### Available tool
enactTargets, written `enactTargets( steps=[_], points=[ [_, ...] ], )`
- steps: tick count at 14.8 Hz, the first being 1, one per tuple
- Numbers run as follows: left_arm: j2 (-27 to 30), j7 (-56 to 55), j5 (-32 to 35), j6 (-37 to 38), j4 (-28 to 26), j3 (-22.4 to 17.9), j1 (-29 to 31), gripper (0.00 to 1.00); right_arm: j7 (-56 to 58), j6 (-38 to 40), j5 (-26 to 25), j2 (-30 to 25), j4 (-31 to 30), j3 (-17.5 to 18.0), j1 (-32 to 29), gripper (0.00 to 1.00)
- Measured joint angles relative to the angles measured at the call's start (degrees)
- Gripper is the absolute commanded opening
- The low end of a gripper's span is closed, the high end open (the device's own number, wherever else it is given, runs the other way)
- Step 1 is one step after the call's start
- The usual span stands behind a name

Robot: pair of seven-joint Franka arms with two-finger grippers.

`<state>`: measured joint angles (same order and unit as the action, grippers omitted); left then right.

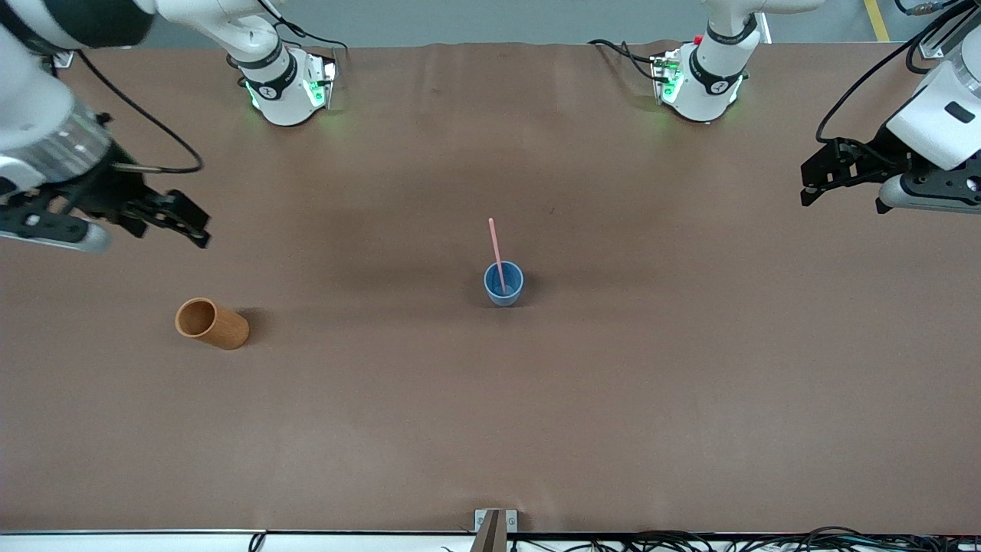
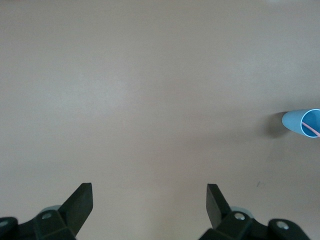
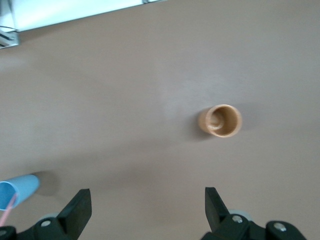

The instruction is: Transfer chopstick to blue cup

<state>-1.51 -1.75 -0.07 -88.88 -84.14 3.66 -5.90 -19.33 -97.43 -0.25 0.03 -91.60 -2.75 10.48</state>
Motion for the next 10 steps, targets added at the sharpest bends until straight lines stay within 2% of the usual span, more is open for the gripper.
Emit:
enactTargets(
  steps=[6,8,10],
  points=[
    [0.0,0.0,0.0,0.0,0.0,0.1,0.0,1.0,5.6,0.2,0.0,-9.0,-8.7,0.1,-4.8,1.0],
    [0.0,0.0,0.0,0.0,0.0,0.1,0.0,1.0,7.7,1.6,-0.1,-10.8,-9.4,0.1,-5.8,1.0],
    [0.0,0.0,0.0,0.0,0.0,0.1,0.0,1.0,9.0,3.6,-0.4,-11.1,-7.3,0.1,-6.3,1.0]
  ],
)
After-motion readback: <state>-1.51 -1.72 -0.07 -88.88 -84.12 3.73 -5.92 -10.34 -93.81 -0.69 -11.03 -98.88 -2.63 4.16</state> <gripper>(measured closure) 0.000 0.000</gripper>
